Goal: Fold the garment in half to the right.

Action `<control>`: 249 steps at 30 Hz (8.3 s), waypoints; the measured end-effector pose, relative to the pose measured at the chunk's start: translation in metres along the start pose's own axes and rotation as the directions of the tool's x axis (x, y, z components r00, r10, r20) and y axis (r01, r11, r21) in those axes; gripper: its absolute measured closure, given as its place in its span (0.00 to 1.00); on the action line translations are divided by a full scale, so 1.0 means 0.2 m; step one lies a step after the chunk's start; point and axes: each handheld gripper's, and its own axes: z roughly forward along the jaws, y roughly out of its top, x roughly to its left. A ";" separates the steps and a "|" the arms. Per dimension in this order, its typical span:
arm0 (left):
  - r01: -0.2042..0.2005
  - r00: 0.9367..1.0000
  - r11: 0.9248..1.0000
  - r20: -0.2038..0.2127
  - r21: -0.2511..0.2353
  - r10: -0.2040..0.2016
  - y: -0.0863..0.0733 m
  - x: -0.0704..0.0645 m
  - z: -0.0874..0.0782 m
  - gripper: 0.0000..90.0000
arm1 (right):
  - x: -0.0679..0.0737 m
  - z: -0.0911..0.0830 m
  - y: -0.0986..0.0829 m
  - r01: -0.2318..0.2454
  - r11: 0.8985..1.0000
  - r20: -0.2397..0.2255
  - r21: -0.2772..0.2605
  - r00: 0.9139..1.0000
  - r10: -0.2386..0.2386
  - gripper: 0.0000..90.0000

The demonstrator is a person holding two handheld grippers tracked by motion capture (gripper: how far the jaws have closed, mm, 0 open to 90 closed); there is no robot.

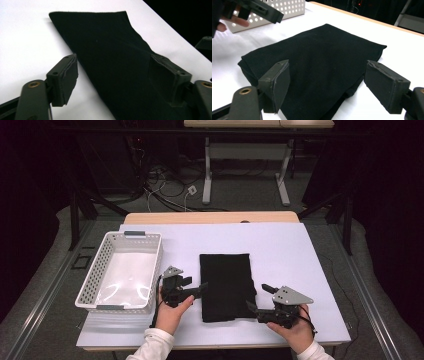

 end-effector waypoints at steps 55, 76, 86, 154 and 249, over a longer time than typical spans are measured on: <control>0.014 1.000 0.989 -0.017 0.145 -0.012 -0.20 -0.11 0.12 0.50 | -0.06 -0.02 -0.03 -0.024 1.000 0.030 -0.003 0.999 0.024 0.21; -0.055 0.997 0.981 -0.049 0.187 0.065 -0.24 -0.19 0.09 0.50 | -0.08 -0.02 -0.04 -0.041 0.999 0.032 0.002 0.999 0.041 0.21; -0.043 0.999 0.977 -0.017 0.207 0.048 -0.24 -0.18 0.09 0.69 | -0.08 -0.01 -0.04 -0.046 0.999 0.031 0.012 0.998 0.046 0.21; -0.059 0.997 0.989 -0.038 0.137 0.065 -0.22 -0.08 -0.16 0.89 | -0.28 0.48 0.36 -0.041 0.993 0.020 0.106 0.999 0.039 0.42; -0.049 0.998 0.995 -0.041 0.088 0.053 -0.17 -0.06 -0.20 0.89 | -0.33 0.64 0.38 -0.193 0.966 -0.044 0.173 0.978 0.203 0.91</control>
